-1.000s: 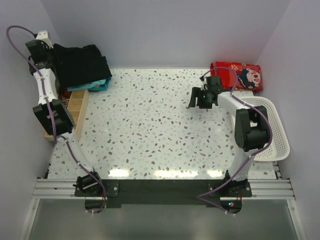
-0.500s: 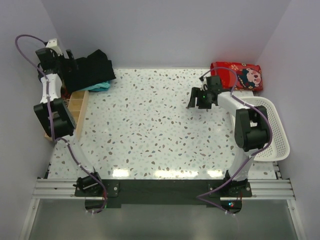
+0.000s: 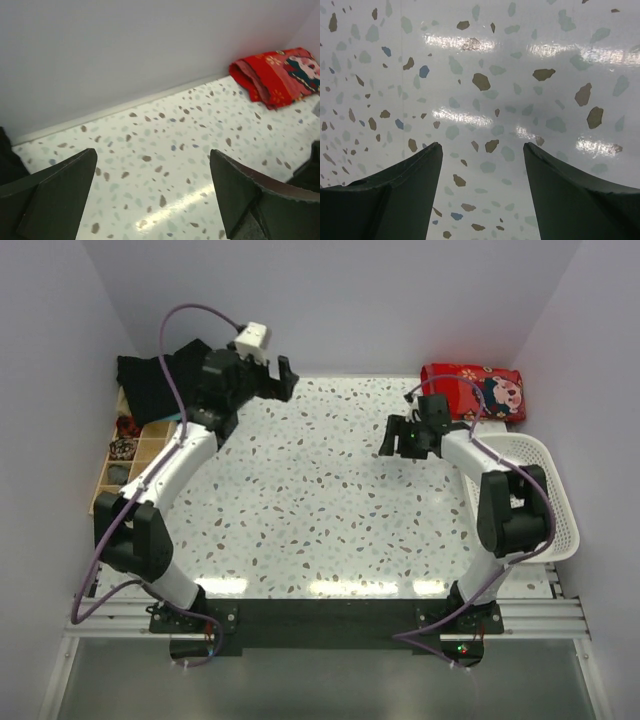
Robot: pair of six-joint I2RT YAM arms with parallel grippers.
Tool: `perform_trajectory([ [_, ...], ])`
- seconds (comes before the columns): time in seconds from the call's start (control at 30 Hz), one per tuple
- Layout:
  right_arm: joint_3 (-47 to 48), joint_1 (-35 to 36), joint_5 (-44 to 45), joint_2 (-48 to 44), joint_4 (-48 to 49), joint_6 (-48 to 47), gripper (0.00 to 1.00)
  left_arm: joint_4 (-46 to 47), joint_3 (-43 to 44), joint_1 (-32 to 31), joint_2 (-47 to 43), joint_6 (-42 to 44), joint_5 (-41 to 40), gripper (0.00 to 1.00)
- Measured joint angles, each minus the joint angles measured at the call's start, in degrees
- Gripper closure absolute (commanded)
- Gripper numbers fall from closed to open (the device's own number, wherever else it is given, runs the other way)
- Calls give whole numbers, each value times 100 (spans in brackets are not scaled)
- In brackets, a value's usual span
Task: Fold and stack the t-shirts
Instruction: Put the neatly folded tshirt into the corner of the board with the left arm
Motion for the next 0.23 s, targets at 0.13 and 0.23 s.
perform_trajectory([
  [0.13, -273, 0, 103, -501, 85, 55, 29, 101, -942, -844, -345, -72, -313, 0],
  [0.23, -647, 0, 181, -975, 166, 114, 29, 197, -1834, -1340, -785, -33, -682, 0],
])
